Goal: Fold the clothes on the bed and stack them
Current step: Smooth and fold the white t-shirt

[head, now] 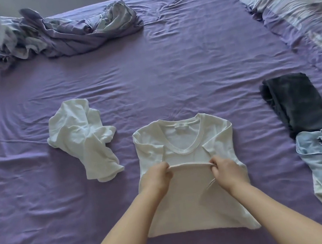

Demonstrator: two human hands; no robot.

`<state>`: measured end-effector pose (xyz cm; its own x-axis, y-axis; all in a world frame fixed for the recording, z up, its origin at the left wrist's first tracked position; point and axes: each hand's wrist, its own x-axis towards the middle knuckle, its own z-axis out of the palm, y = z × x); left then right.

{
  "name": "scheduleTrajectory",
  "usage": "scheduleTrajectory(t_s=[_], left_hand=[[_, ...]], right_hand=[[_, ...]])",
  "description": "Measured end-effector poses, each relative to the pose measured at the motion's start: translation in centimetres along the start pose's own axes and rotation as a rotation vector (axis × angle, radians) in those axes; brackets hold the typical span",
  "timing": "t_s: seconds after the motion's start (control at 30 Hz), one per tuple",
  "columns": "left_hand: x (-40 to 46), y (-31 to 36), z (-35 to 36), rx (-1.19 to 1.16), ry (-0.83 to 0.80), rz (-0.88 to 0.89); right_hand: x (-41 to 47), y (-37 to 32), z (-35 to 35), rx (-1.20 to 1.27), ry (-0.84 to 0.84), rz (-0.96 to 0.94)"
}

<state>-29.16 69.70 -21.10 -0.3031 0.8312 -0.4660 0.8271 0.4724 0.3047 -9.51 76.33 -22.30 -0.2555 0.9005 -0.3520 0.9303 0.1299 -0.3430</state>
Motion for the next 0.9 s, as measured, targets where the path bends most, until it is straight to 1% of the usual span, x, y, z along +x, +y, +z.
scheduleTrajectory(t_s=[0.07,0.17,0.37,0.43,0.57,0.63,0.73,0.9], left_hand=[[1.8,0.1,-0.2,-0.007,-0.015,-0.006],[4.1,-0.3,0.1,-0.046,0.020,-0.030],[6.0,0.1,0.0,-0.049,0.121,0.044],[7.3,0.1,-0.7,-0.030,0.172,0.061],[11.2,0.5,-2.7,-0.020,0.189,0.057],[13.0,0.7,-3.5,-0.019,0.226,0.064],[15.0,1.1,-4.4,-0.014,0.242,0.017],[17.7,1.1,-4.0,-0.039,0.227,-0.018]], right_hand=[[1.5,-0.1,-0.1,-0.001,0.010,0.043],[2.8,-0.1,0.2,0.032,0.018,0.069],[4.1,0.5,0.7,0.100,0.101,0.030],[5.5,0.4,0.2,0.113,0.137,0.023],[9.4,-0.6,-1.5,0.113,0.195,0.013],[11.4,-1.2,-2.3,0.114,0.218,0.023],[14.0,-1.9,-3.0,0.144,0.256,0.037],[16.7,-2.2,-2.5,0.164,0.233,0.082]])
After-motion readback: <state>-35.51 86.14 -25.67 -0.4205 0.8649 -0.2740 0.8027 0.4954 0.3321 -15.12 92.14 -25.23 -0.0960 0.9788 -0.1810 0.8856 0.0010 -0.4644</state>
